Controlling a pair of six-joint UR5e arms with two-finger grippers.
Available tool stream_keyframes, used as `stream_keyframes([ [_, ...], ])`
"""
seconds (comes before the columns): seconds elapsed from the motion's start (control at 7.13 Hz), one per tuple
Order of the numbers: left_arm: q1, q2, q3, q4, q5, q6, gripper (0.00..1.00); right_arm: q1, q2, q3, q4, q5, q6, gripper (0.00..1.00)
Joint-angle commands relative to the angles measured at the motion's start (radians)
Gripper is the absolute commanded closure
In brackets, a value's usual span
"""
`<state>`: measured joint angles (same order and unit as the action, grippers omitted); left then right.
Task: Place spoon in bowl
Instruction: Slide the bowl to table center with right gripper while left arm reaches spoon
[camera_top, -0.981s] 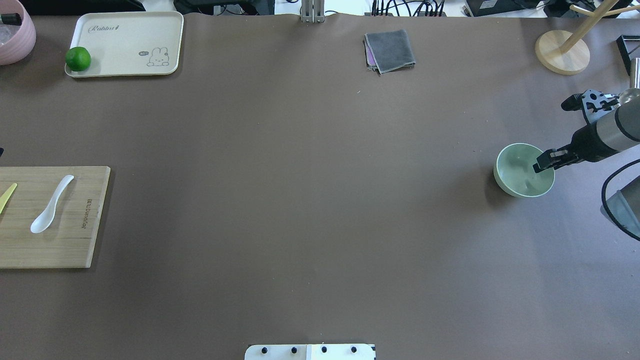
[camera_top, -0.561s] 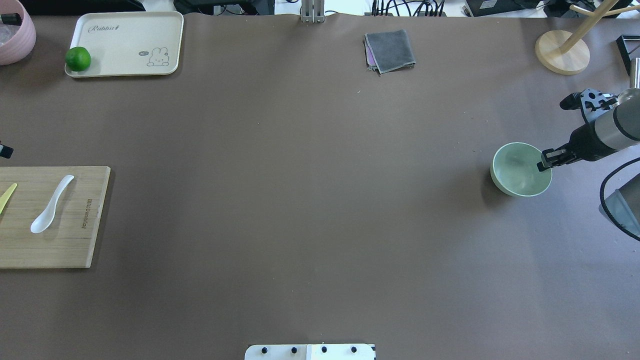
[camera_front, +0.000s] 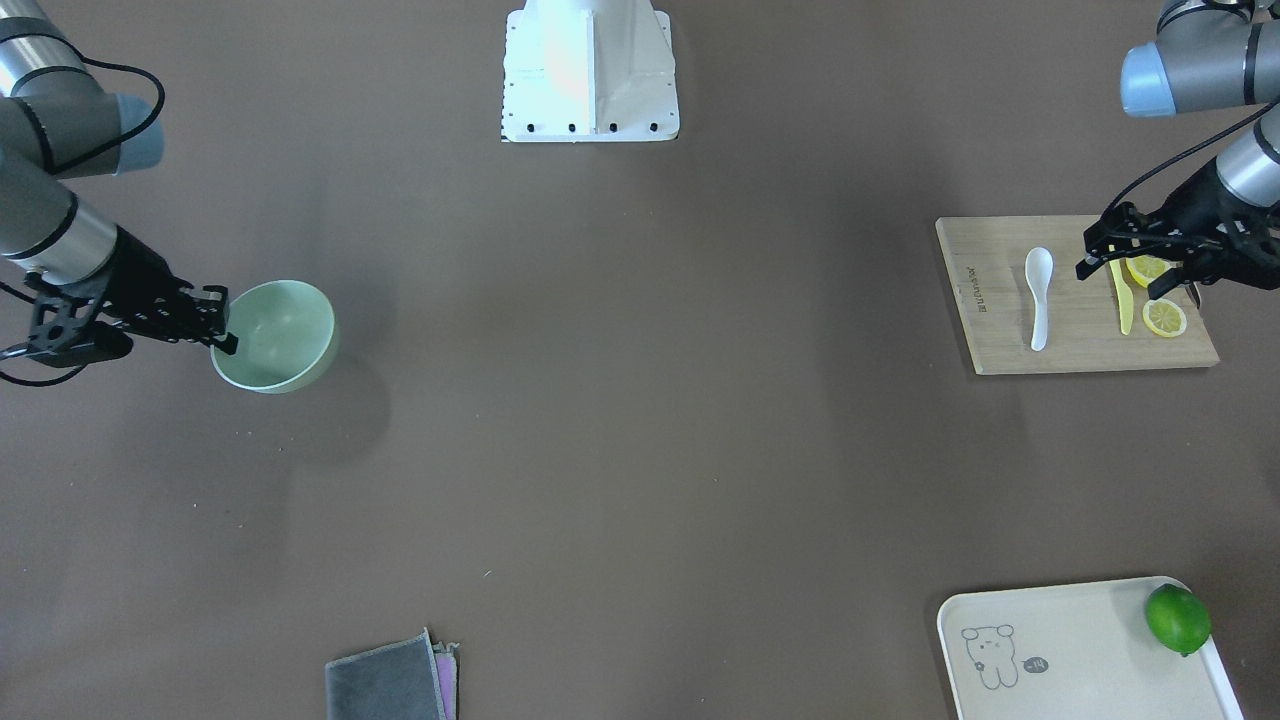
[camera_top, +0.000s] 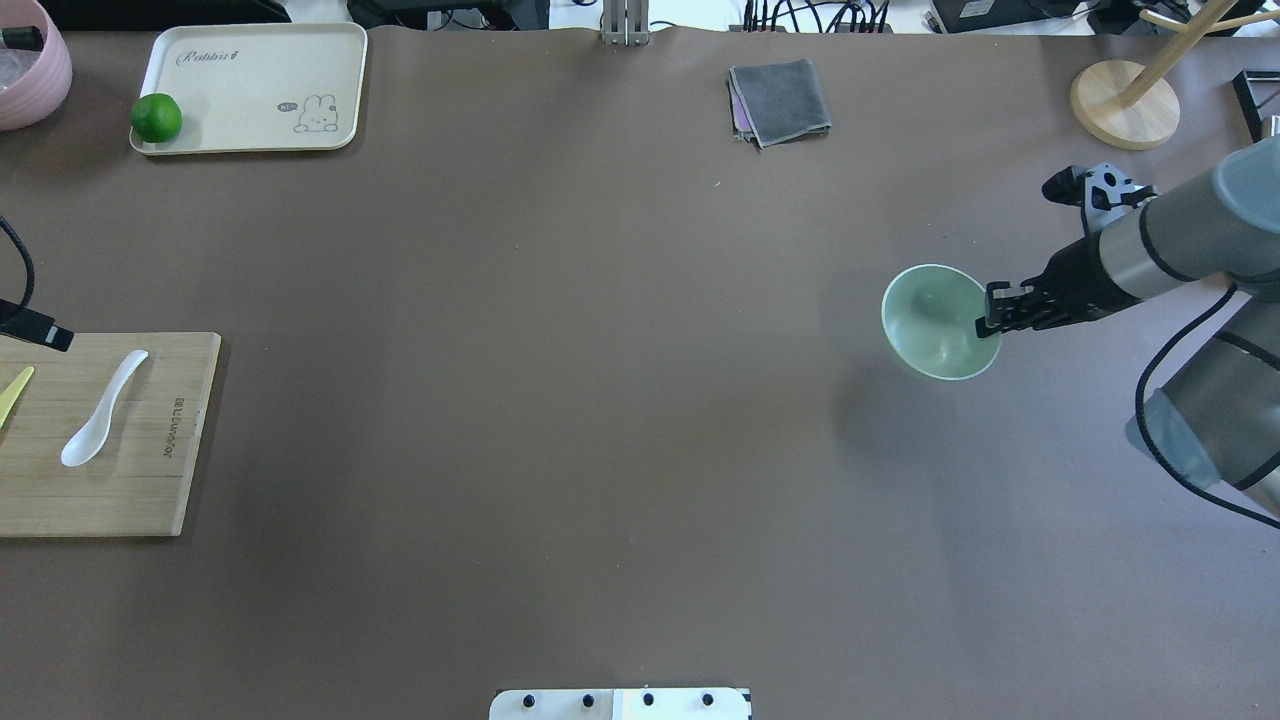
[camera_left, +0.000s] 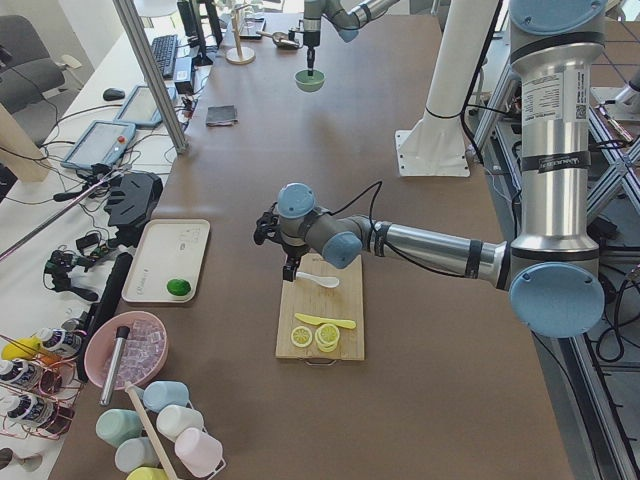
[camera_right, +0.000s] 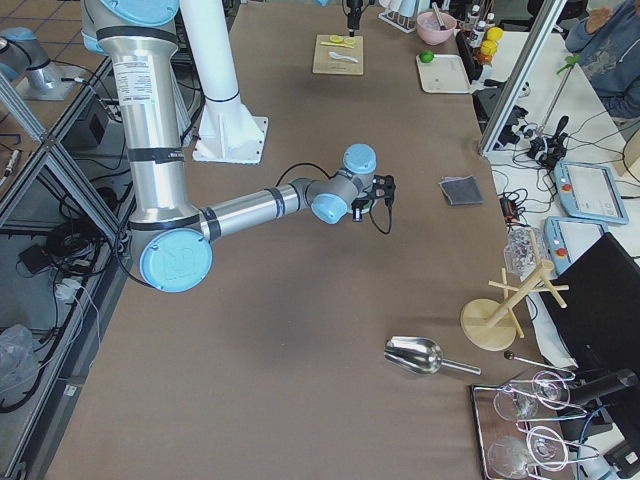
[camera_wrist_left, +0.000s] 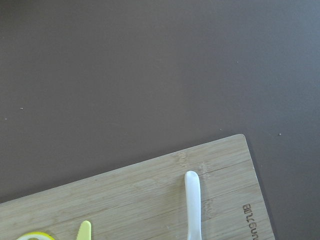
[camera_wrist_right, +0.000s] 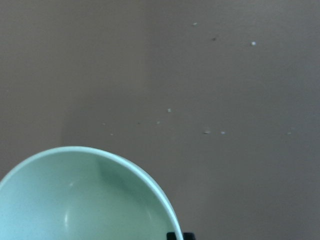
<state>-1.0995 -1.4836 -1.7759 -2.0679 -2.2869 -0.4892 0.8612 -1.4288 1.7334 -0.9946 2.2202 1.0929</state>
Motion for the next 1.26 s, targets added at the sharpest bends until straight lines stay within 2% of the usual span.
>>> stream_keyframes([
  [0.0,0.087,0.009,0.004,-0.038,0.089,-0.045,0.05,-0.227,0.118,0.057,-0.007,-0.191,0.322,1.00],
  [0.28,0.104,0.038,0.003,-0.046,0.104,-0.038,0.07,-0.402,0.261,0.060,-0.115,-0.363,0.462,1.00],
  [0.56,0.106,0.040,0.003,-0.046,0.104,-0.038,0.07,-0.509,0.373,0.045,-0.231,-0.459,0.519,1.00],
  [0.7,0.125,0.040,0.004,-0.046,0.106,-0.039,0.08,-0.524,0.375,0.038,-0.231,-0.471,0.519,1.00],
  [0.98,0.183,0.037,0.007,-0.044,0.170,-0.039,0.12,-0.530,0.376,0.037,-0.231,-0.471,0.516,1.00],
  [1.12,0.184,0.032,0.024,-0.046,0.175,-0.039,0.14,-0.530,0.376,0.037,-0.229,-0.471,0.515,0.91],
])
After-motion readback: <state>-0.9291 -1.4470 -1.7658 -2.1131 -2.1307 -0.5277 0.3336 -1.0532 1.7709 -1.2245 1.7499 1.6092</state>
